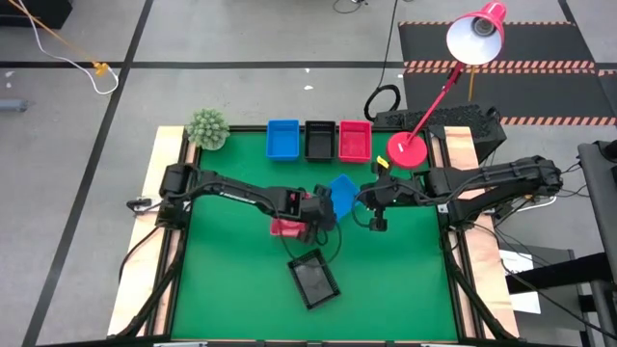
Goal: Stack baskets by color
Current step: Stack the bottom blue basket on the stacked top blue basket
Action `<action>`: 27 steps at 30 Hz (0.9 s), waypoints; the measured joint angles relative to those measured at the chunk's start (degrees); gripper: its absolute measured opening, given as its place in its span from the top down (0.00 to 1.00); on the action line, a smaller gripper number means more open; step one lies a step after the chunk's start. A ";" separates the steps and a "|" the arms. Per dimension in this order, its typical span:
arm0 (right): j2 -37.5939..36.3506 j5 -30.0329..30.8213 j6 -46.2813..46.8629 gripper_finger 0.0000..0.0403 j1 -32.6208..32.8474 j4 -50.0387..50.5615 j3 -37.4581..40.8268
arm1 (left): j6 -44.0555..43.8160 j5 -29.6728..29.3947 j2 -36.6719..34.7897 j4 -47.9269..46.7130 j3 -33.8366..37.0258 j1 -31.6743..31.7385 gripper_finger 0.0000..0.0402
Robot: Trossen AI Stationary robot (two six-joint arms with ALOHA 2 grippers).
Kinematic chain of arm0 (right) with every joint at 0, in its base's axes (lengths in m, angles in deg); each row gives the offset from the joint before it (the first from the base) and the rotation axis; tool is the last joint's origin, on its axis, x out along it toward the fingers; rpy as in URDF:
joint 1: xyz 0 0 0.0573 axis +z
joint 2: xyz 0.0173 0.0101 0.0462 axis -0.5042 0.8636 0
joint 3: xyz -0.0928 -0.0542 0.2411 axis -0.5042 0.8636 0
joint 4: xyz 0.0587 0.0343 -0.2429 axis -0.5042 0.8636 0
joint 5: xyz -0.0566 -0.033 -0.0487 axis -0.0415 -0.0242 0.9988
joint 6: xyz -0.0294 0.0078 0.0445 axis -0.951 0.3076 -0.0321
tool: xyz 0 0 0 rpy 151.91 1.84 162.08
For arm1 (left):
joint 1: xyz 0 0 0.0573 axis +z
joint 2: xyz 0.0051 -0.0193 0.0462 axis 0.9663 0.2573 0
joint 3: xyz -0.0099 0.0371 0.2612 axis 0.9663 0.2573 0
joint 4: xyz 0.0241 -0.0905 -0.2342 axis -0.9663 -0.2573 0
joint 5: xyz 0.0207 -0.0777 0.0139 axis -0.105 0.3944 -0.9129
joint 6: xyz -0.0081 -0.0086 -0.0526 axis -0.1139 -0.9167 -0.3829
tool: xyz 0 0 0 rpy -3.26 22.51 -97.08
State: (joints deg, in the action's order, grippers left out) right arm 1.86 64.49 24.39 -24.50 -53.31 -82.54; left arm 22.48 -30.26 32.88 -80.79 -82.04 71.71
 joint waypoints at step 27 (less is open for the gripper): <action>-9.76 1.81 2.41 1.00 3.08 -4.44 5.79 | 8.02 1.29 3.52 -2.31 -3.15 1.09 0.96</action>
State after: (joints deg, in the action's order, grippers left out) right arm -7.90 66.30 26.80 -21.42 -57.75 -76.75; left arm 30.50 -28.96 36.40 -83.10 -85.19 72.81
